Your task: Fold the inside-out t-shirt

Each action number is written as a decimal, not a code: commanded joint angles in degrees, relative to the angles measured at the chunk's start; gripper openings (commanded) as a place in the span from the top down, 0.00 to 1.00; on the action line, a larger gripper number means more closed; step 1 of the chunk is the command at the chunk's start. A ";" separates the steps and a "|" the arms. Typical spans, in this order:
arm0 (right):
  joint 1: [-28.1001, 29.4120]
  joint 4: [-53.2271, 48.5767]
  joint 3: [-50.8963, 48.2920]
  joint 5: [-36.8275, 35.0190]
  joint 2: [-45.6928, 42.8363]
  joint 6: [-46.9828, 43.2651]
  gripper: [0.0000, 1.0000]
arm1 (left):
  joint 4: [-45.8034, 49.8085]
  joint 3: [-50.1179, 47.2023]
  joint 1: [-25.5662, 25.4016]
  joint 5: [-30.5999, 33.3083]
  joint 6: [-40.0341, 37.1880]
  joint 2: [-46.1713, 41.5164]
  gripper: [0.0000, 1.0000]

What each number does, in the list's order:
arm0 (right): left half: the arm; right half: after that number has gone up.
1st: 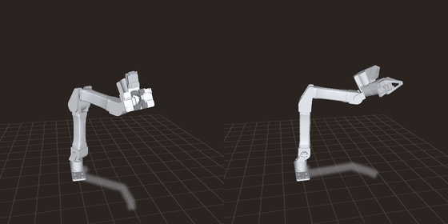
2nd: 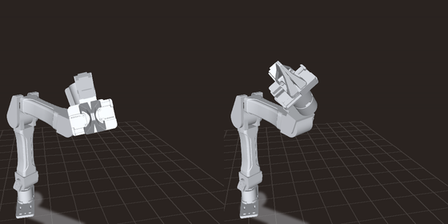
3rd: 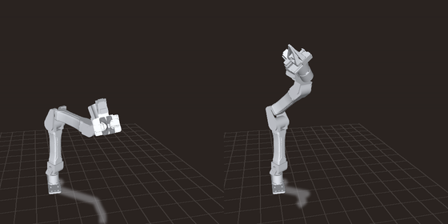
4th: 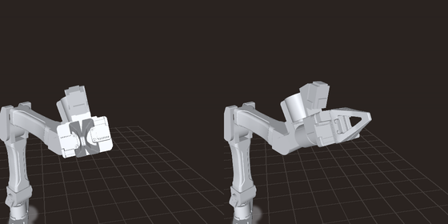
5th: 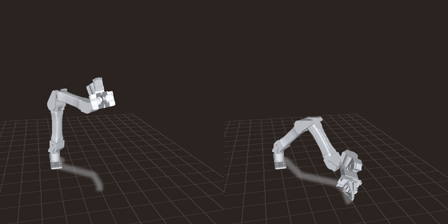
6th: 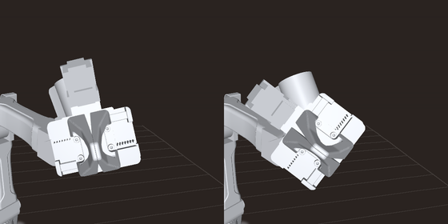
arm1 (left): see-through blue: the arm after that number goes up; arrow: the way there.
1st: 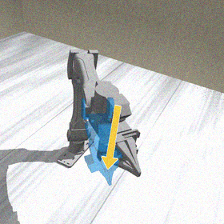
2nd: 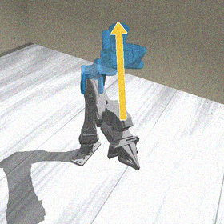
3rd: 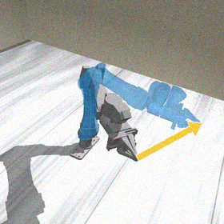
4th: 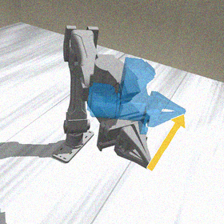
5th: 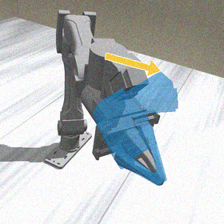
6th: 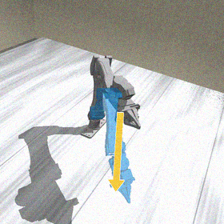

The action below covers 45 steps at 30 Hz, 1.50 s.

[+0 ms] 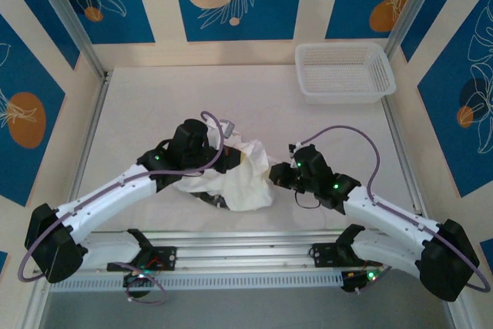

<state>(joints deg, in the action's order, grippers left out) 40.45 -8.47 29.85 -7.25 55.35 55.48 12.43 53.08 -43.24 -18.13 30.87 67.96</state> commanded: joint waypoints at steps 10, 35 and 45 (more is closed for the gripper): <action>-2.21 -1.47 -1.40 7.91 -9.75 2.87 0.66 | 1.75 1.85 1.87 -0.06 -1.83 -0.40 1.00; -11.43 -23.22 7.94 6.87 8.62 7.47 1.00 | 9.32 2.00 6.29 2.39 -4.14 -3.72 1.00; -14.67 -14.70 11.51 19.55 3.31 -5.97 1.00 | 9.23 -2.59 9.48 0.59 -8.07 -1.13 0.84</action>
<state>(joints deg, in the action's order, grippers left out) 24.56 -26.33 38.94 6.28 59.48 55.64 20.64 51.86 -34.61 -16.91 24.64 65.91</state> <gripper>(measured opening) 0.067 0.139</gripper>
